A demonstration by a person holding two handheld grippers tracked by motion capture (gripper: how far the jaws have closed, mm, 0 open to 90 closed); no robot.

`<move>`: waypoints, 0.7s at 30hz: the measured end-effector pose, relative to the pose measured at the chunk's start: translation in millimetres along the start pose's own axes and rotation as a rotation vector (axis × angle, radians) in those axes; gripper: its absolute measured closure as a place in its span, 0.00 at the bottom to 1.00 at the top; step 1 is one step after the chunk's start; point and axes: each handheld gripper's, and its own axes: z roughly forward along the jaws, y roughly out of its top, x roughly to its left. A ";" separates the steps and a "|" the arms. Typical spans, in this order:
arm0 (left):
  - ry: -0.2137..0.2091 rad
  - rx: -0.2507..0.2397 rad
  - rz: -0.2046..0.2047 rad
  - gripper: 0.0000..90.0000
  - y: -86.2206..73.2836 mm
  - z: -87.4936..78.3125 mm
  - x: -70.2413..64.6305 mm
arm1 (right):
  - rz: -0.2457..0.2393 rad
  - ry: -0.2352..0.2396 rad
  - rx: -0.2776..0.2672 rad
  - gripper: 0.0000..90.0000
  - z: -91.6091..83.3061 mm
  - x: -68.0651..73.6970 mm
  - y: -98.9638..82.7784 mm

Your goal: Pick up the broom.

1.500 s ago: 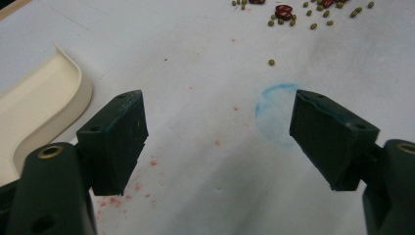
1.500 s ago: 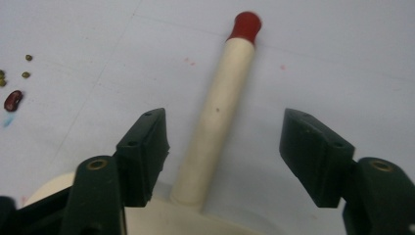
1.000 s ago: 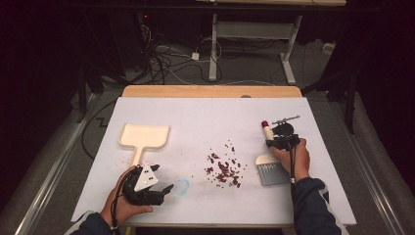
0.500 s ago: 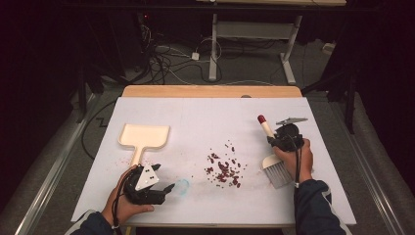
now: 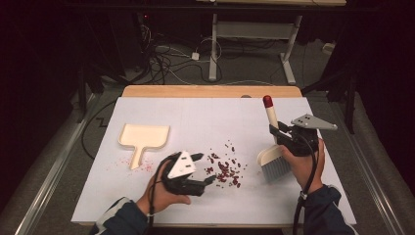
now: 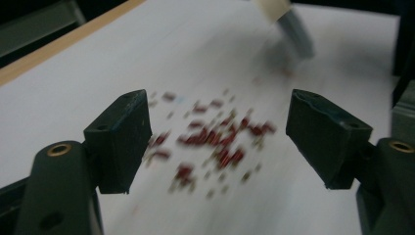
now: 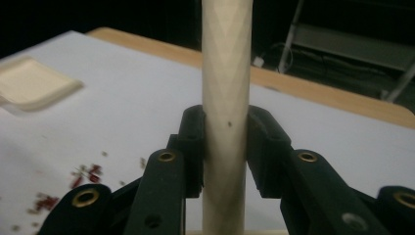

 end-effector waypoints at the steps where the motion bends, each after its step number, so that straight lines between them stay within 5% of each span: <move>1: -0.009 -0.009 0.007 0.28 8.2 7.2 -3.8 | -0.005 0.015 -0.022 0.79 -3.8 6.6 2.4; 6: -0.067 -0.048 -0.035 0.30 33.3 36.4 -13.4 | -0.055 0.050 -0.117 0.79 -19.7 44.1 10.4; 11: -0.050 -0.027 -0.049 0.34 35.8 54.4 -18.6 | -0.141 0.059 -0.152 0.79 -27.5 72.4 12.2; 16: -0.133 -0.049 -0.085 0.51 28.5 55.1 -12.9 | -0.166 0.094 -0.177 0.79 -31.3 92.1 9.0; 21: -0.161 -0.055 -0.058 0.67 20.3 43.2 -4.0 | -0.184 0.127 -0.184 0.78 -34.0 97.8 9.5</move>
